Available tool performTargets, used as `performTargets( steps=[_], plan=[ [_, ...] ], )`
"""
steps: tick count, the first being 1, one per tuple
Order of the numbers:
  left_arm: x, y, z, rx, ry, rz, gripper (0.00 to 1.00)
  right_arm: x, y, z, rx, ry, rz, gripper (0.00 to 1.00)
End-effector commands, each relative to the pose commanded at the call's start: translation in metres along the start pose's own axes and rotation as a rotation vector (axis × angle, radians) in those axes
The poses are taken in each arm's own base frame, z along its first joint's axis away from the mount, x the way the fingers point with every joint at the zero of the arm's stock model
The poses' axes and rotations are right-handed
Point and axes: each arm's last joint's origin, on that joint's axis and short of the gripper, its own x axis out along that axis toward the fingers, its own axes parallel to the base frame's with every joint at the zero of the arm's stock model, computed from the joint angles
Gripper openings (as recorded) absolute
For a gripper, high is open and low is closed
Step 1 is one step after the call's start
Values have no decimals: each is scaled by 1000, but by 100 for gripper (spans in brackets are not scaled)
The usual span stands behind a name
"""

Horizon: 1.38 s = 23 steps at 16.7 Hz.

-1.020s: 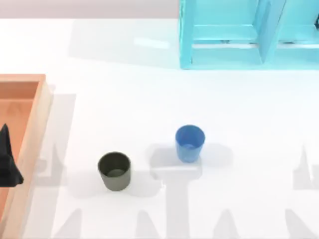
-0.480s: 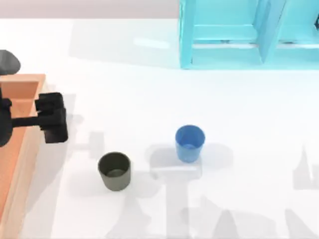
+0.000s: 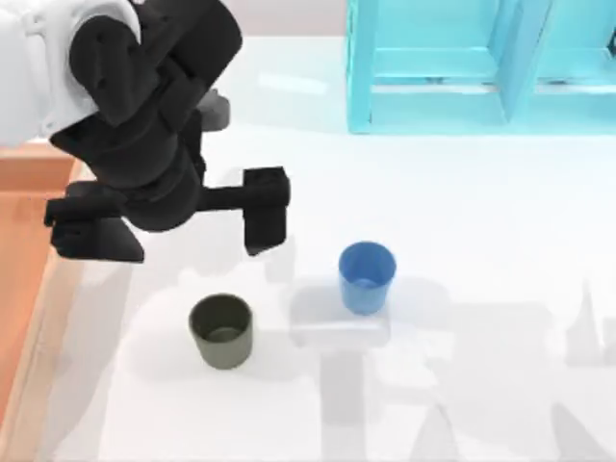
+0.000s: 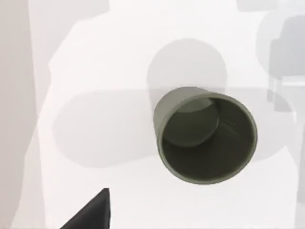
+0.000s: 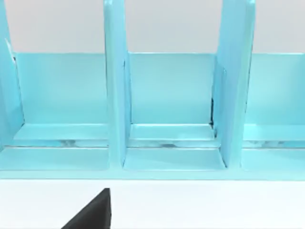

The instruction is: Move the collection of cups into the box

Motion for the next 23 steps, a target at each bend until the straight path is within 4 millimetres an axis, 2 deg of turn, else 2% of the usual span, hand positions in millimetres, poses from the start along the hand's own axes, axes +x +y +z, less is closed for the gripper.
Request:
performTargets(
  steps=[4,7,13,15,20,23],
  plan=[
    [23,-38,13,2,144,85,100,0,0,0,0,0,0,100],
    [30,-50,16,3,179,110,100,0,0,0,0,0,0,100],
    [35,-48,16,1,180,111,100,0,0,0,0,0,0,100],
    [51,-47,14,3,182,112,100,0,0,0,0,0,0,100],
    [109,-42,4,3,172,105,100,0,0,0,0,0,0,100],
    [127,-39,-2,3,179,110,100,0,0,0,0,0,0,100]
  ],
)
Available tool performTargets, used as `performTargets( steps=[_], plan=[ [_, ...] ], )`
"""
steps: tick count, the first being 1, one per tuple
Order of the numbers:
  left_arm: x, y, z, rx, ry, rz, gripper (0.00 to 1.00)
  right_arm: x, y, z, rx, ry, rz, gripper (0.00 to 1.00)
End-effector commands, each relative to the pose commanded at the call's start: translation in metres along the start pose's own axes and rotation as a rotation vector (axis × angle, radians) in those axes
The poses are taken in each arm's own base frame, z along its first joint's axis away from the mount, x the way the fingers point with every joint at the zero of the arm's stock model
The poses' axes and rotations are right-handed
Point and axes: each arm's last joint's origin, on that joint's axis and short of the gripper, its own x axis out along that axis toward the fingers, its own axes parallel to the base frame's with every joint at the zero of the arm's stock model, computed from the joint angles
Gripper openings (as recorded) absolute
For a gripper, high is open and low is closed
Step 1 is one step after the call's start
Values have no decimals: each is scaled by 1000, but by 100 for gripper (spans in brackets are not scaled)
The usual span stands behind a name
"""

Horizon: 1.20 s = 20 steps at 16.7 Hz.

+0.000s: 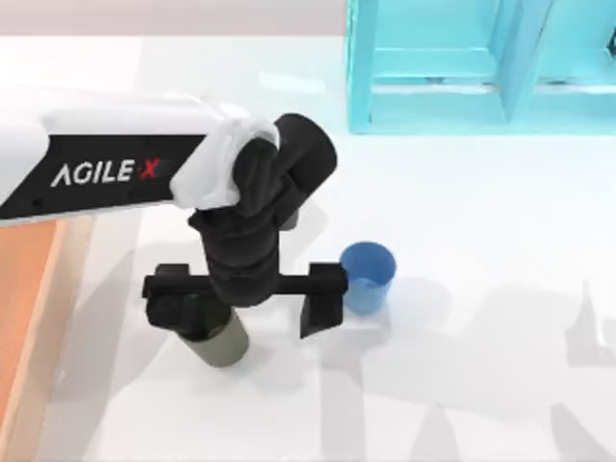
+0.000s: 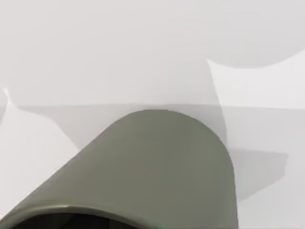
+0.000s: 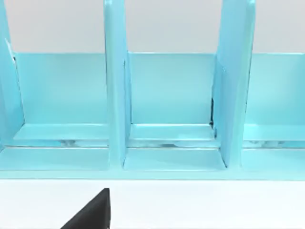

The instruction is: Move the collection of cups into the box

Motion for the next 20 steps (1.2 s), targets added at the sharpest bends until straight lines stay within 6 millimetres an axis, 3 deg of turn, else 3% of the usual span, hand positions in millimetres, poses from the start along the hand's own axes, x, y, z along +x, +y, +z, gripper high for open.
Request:
performTargets(
  steps=[4,17,20],
  plan=[
    [0,0,0,0,0,0,100,0,0,0,0,0,0,100],
    [0,0,0,0,0,0,2,0,0,0,0,0,0,100],
    [0,0,0,0,0,0,0,0,0,0,0,0,0,100]
  ],
)
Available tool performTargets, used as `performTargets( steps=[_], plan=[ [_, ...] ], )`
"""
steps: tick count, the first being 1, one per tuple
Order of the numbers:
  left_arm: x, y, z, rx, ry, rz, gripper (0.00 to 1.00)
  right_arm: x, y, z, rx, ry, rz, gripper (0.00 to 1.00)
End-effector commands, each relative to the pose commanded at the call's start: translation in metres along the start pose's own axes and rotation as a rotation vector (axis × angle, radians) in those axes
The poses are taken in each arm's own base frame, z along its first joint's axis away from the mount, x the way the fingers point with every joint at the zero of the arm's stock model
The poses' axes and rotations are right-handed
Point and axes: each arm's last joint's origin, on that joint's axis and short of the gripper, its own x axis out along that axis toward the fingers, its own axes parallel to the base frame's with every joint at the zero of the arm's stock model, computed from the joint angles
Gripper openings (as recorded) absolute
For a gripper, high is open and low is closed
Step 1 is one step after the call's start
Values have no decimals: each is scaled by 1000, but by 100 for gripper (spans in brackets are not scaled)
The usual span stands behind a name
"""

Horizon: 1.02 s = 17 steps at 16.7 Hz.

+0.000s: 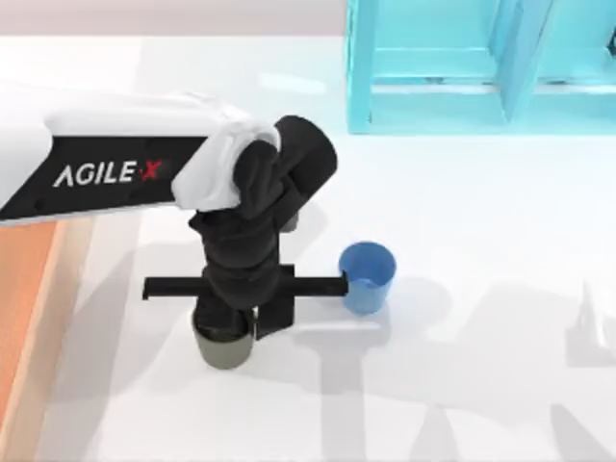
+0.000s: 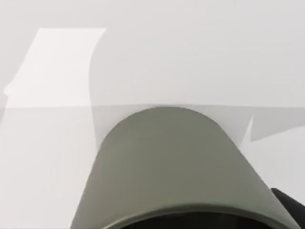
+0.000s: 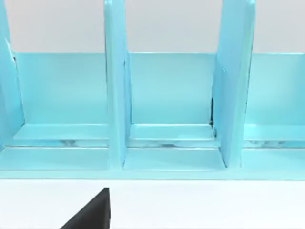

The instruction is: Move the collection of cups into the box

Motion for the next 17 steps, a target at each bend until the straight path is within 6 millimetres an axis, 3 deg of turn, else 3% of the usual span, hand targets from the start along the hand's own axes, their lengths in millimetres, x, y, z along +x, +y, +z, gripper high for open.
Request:
performTargets(
  steps=[8,15,17],
  plan=[
    [-6,5,2,1,-2,-1,0,0,0,0,0,0,0,100],
    [-86,85,3,0,6,3,0,0,0,0,0,0,0,100],
    [-99,99,0,0,-1,-1,0,0,0,0,0,0,0,100]
  ],
)
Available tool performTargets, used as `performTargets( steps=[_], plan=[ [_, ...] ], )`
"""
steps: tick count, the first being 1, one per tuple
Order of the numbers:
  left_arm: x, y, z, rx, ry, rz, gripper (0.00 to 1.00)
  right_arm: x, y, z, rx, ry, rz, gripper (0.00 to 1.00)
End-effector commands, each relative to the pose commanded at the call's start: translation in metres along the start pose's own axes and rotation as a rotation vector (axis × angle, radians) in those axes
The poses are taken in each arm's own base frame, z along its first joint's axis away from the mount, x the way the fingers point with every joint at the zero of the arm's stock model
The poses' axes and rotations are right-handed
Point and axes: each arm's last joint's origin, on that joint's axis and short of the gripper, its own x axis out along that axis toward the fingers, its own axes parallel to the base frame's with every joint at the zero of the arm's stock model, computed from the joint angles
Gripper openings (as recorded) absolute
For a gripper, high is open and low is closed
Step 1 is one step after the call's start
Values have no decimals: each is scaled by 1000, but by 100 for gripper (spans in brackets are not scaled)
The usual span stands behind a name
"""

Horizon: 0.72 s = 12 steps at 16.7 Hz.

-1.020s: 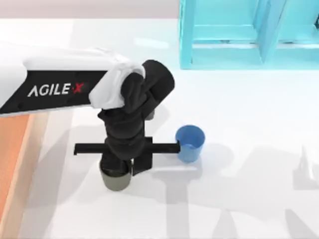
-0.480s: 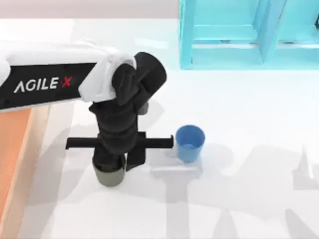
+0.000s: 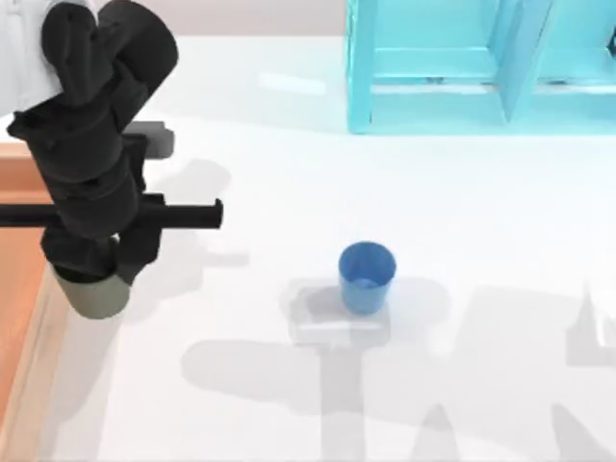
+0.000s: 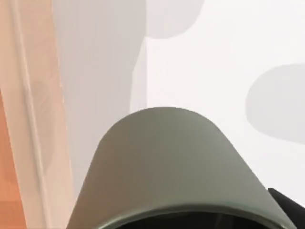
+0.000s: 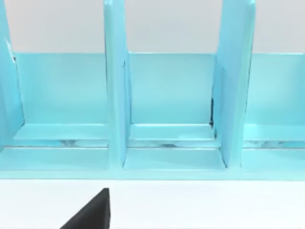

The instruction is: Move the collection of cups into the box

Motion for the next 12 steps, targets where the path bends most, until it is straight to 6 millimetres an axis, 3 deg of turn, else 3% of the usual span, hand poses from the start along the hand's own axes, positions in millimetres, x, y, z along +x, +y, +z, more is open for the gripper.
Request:
performTargets(
  steps=[5,7,9,12],
  plan=[
    [0,1,0,5,4,3,0,0,0,0,0,0,0,100],
    [-2,12,0,5,10,2,0,0,0,0,0,0,0,100],
    [-8,35,1,5,17,-3,0,0,0,0,0,0,0,100],
    [-19,89,-6,0,26,-17,0,0,0,0,0,0,0,100]
  ],
)
